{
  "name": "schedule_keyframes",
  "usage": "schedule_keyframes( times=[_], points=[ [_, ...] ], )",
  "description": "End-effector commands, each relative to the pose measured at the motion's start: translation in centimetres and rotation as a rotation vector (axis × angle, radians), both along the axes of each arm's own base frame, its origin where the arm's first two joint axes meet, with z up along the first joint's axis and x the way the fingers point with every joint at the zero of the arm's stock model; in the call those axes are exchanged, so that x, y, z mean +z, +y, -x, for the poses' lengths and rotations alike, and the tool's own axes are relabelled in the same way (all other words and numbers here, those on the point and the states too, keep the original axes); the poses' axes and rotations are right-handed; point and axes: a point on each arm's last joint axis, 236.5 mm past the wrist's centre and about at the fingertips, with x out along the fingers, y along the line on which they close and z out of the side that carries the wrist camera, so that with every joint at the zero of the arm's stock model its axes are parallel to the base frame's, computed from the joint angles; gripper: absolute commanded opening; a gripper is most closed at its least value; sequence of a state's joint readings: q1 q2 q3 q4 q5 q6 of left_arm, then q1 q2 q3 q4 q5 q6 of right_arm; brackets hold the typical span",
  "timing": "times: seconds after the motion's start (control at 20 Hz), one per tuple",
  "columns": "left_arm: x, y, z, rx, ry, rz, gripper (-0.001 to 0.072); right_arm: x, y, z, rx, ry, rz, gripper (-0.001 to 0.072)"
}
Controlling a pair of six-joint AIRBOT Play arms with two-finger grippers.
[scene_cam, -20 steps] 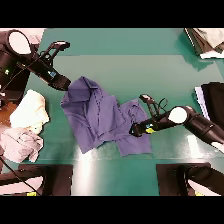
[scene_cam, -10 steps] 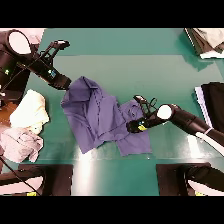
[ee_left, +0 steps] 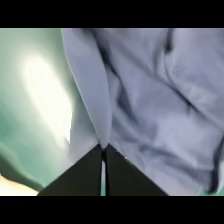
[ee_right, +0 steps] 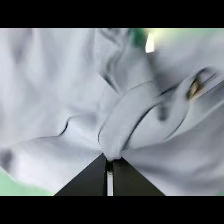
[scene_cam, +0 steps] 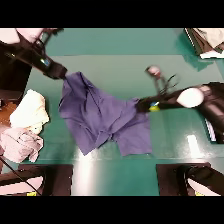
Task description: Fold the shirts.
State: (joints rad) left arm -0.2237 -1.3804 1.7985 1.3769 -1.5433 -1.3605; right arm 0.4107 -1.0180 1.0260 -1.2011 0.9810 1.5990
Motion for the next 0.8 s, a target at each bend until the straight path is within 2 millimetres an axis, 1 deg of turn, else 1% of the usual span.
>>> schedule_keyframes(
  times=[0.0,0.05,0.1,0.15,0.25,0.3,0.35,0.4,0.5,0.55,0.65,0.75],
  points=[
    [9.8,0.1,-0.1,0.004,-0.252,0.054,0.0021,12.5,-6.5,-2.8,-0.16,-0.289,-0.038,0.0016],
    [13.3,0.3,0.6,0.006,-0.345,0.076,0.0021,16.5,-8.5,-3.0,-0.208,-0.386,-0.05,0.0016],
    [16.4,0.5,1.5,0.009,-0.435,0.099,0.0021,20.6,-10.8,-2.9,-0.263,-0.485,-0.057,0.0016],
    [19.4,0.7,2.7,0.015,-0.53,0.127,0.0022,24.1,-12.9,-2.4,-0.311,-0.575,-0.052,0.0016],
    [24.7,1.5,5.6,0.024,-0.699,0.173,0.0022,29.9,-16.3,-0.8,-0.395,-0.727,-0.031,0.0016],
    [27.3,1.9,7.3,0.028,-0.785,0.197,0.0022,32.1,-17.5,0.2,-0.428,-0.784,-0.024,0.0016],
    [29.5,2.2,8.8,0.033,-0.861,0.221,0.0022,34.2,-18.7,1.3,-0.46,-0.84,-0.007,0.0016],
    [31.5,2.6,10.4,0.039,-0.929,0.243,0.0022,35.9,-19.3,2.3,-0.481,-0.885,0.004,0.0016],
    [34.8,3.5,13.8,0.045,-1.043,0.278,0.0021,39.4,-19.8,4.7,-0.502,-0.979,0.015,0.0016],
    [35.9,3.8,15.2,0.047,-1.083,0.292,0.0021,40.9,-19.8,5.9,-0.504,-1.024,0.022,0.0016],
    [37.6,4.3,17.7,0.048,-1.147,0.323,0.0021,43.2,-19.6,8.0,-0.504,-1.082,0.036,0.0015],
    [39.0,4.1,19.3,0.031,-1.189,0.362,0.0021,44.4,-19.8,9.4,-0.514,-1.103,0.057,0.0015]
  ],
)
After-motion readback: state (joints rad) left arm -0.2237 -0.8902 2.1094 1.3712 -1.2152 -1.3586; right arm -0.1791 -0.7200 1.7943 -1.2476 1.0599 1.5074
